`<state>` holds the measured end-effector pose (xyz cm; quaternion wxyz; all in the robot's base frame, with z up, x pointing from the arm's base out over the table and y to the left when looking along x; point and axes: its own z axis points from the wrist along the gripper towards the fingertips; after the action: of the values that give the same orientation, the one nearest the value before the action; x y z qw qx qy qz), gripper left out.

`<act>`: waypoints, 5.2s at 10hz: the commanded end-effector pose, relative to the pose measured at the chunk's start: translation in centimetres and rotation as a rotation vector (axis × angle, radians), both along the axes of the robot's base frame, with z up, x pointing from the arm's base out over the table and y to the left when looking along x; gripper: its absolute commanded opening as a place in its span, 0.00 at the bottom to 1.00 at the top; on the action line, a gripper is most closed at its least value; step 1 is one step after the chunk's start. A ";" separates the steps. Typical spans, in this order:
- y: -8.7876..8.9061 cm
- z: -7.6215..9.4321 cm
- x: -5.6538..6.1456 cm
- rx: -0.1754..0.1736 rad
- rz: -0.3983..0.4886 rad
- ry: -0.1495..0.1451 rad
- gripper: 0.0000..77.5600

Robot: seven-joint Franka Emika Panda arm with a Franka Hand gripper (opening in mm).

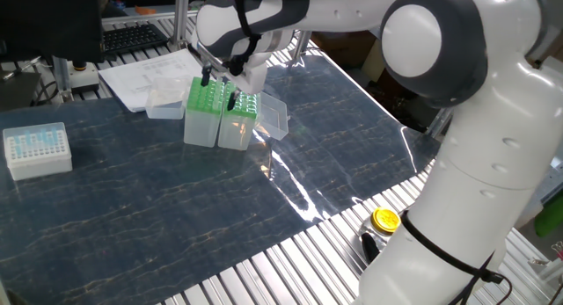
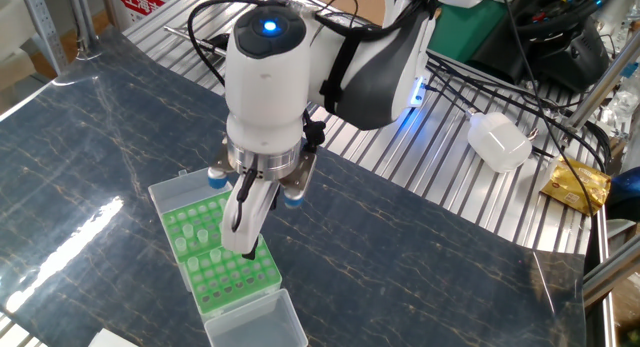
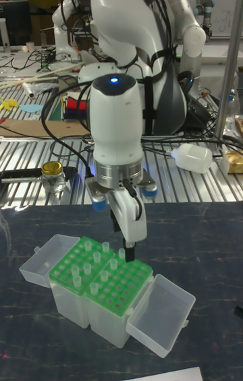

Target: Transfer all large pipette tips from one holder to another

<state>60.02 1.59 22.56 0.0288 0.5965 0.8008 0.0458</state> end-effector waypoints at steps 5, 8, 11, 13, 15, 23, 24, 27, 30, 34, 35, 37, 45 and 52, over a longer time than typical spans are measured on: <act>0.0 -1.1 0.7 0.006 -0.003 -0.024 1.00; -0.1 -1.8 1.1 -0.004 -0.003 -0.033 1.00; -0.1 -2.0 1.2 -0.007 0.001 -0.033 1.00; -0.1 -2.2 1.2 -0.009 -0.006 -0.031 1.00; 0.0 -2.3 1.2 -0.016 -0.004 -0.030 1.00; 0.4 -2.1 0.9 -0.035 -0.006 -0.027 0.02; 0.4 -2.1 0.9 -0.035 -0.006 -0.027 0.02; 0.4 -2.1 0.9 -0.035 -0.006 -0.027 0.02; 0.4 -2.1 0.9 -0.035 -0.006 -0.027 0.02; 0.4 -2.1 0.9 -0.035 -0.006 -0.027 0.02; 0.4 -2.1 0.9 -0.035 -0.006 -0.027 0.02; 0.4 -2.1 0.9 -0.035 -0.006 -0.027 0.02; 1.3 1.1 0.1 -0.067 0.018 -0.004 0.02; 1.0 5.0 -0.4 -0.070 0.068 0.009 0.02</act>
<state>59.59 2.58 26.67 0.0439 0.5711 0.8196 0.0155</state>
